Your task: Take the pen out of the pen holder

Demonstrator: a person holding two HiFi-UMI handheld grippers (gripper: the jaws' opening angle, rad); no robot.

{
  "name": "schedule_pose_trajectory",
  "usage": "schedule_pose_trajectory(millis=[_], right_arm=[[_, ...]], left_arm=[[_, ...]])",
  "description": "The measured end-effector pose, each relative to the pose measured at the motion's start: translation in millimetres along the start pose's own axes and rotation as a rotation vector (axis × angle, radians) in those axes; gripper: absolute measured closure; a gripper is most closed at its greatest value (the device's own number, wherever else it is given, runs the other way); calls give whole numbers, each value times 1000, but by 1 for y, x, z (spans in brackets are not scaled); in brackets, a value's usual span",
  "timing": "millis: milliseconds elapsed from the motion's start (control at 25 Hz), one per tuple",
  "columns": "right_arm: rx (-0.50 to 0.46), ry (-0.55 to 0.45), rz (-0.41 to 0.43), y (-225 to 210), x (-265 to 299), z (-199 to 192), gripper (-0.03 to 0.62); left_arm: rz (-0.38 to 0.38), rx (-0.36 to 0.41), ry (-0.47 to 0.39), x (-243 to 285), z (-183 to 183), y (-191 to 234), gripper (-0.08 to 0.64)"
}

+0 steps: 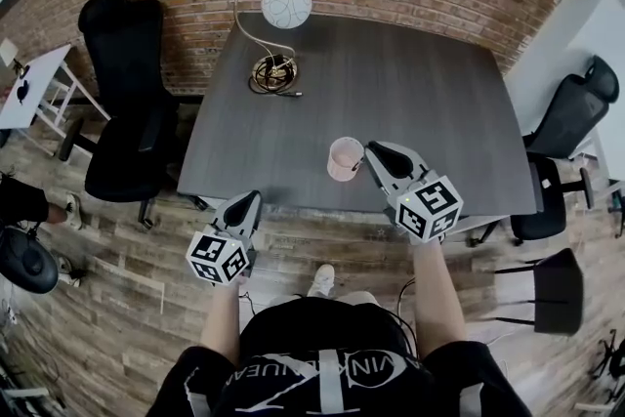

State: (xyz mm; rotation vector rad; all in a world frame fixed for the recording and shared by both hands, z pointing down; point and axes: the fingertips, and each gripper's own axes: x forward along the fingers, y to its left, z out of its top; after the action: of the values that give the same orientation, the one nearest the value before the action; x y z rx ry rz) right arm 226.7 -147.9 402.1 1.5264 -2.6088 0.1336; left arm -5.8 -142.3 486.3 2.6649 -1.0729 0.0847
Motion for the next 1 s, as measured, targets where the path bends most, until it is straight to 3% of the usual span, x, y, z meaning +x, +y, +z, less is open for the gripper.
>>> schedule_pose_trajectory(millis=[1000], right_arm=[[62,7,-104,43,-74,-41,545]], left_arm=[[31,33,-36,-54,1,-14,548]])
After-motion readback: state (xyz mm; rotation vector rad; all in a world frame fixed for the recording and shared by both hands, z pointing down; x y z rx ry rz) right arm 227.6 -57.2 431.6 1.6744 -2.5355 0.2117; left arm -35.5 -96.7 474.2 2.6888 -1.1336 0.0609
